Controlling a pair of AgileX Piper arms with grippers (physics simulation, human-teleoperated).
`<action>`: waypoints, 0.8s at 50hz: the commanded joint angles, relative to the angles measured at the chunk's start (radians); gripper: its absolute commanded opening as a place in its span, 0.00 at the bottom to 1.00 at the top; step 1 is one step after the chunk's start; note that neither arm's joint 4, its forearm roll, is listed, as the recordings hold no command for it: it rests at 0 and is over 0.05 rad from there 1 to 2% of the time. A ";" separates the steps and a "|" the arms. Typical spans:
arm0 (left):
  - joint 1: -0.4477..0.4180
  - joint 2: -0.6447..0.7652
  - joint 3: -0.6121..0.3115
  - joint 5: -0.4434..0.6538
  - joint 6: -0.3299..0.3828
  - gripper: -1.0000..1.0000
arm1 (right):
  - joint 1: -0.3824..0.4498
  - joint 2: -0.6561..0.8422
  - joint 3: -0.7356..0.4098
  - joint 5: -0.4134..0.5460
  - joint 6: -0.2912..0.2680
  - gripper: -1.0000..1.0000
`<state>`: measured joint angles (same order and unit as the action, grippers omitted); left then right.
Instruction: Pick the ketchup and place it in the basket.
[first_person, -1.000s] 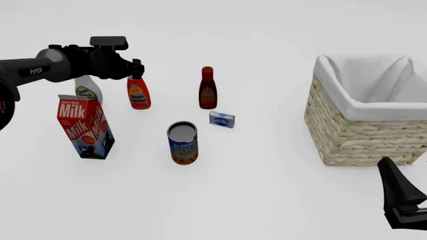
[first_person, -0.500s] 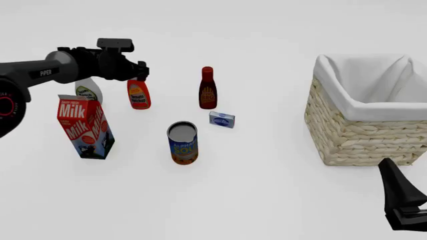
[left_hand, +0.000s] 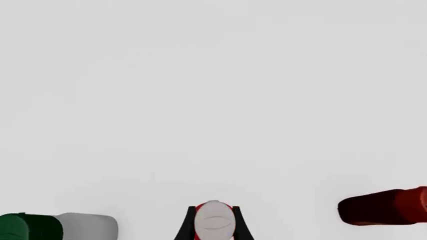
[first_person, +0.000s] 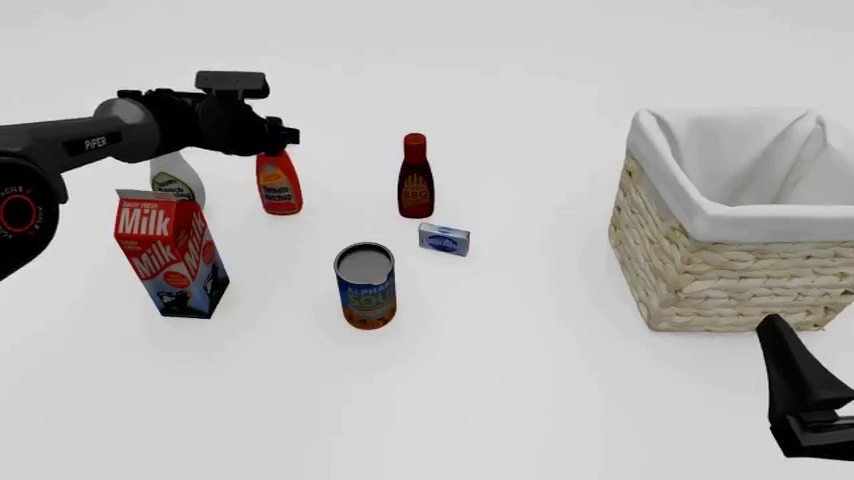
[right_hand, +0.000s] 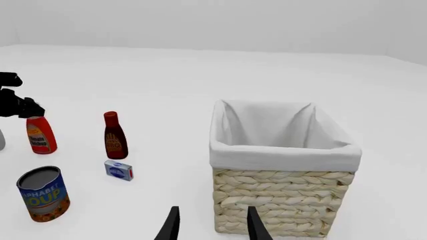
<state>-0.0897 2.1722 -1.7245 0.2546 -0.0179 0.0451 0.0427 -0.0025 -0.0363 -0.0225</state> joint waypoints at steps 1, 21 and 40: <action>0.002 -0.039 -0.013 0.013 0.023 0.00 | 0.001 0.008 0.000 -0.006 0.000 1.00; -0.016 -0.205 -0.047 0.109 0.072 0.00 | -0.004 -0.033 -0.001 0.019 -0.009 1.00; -0.073 -0.473 0.079 0.151 0.087 0.00 | 0.011 -0.042 -0.019 0.015 -0.042 1.00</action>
<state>-0.1340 1.8369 -1.6967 0.3811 0.0521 0.0464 0.0056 -0.0111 -0.0216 -0.0448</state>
